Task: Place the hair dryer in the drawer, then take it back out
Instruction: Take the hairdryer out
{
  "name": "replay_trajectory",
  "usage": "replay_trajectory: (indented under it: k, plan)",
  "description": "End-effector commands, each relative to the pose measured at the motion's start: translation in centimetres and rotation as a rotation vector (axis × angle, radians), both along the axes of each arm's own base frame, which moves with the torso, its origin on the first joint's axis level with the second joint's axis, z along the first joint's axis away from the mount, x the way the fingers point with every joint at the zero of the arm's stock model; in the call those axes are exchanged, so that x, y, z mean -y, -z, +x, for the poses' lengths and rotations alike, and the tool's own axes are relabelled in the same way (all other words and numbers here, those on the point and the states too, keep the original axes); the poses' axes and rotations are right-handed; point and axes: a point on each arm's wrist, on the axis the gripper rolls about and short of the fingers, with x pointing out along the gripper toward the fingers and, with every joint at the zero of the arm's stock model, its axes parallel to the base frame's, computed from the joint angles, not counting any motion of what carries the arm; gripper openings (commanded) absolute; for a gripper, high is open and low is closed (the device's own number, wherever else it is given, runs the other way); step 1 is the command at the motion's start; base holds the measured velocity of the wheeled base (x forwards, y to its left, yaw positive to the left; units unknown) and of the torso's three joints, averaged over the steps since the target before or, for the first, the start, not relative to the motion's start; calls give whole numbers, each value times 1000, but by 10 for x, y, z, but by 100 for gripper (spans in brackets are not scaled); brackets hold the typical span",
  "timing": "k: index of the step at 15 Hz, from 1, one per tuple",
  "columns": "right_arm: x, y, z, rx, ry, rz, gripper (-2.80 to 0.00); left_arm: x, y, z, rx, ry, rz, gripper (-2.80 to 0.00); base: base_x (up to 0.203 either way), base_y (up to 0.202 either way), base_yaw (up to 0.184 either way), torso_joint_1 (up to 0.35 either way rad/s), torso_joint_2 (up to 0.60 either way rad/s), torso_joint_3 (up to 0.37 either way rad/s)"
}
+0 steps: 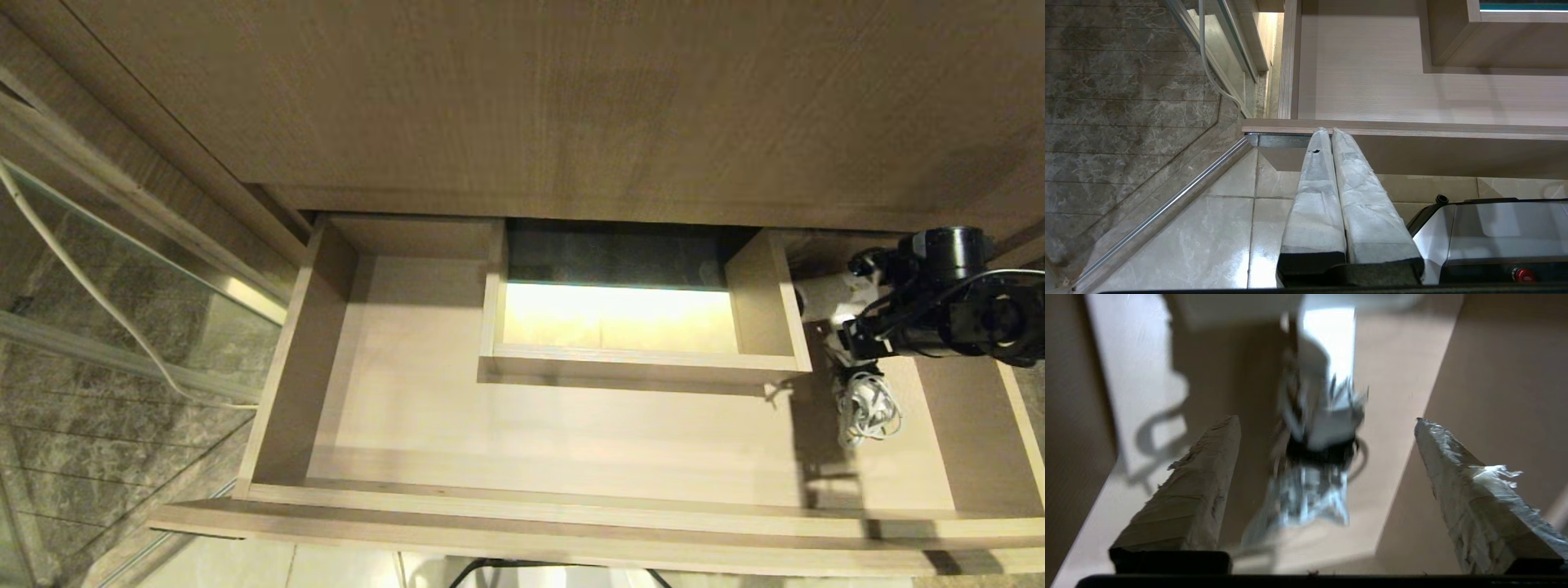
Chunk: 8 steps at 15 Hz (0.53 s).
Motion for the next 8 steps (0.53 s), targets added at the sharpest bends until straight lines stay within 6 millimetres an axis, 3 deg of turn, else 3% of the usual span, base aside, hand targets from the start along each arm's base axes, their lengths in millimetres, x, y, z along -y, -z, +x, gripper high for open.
replay_trajectory:
  k: [1, 8]
  plan:
    - [6, 22, 19, -15, 19, 16, 0, 0, 0, 0, -1, 0, -1, -280, 0, 0, 0, 0, 0, 0]
    - [19, 41, 45, 3, 37, 37, 0, 0, 0, 0, -1, 0, 0, -280, 0, 0, 0, 0, 0, 0]
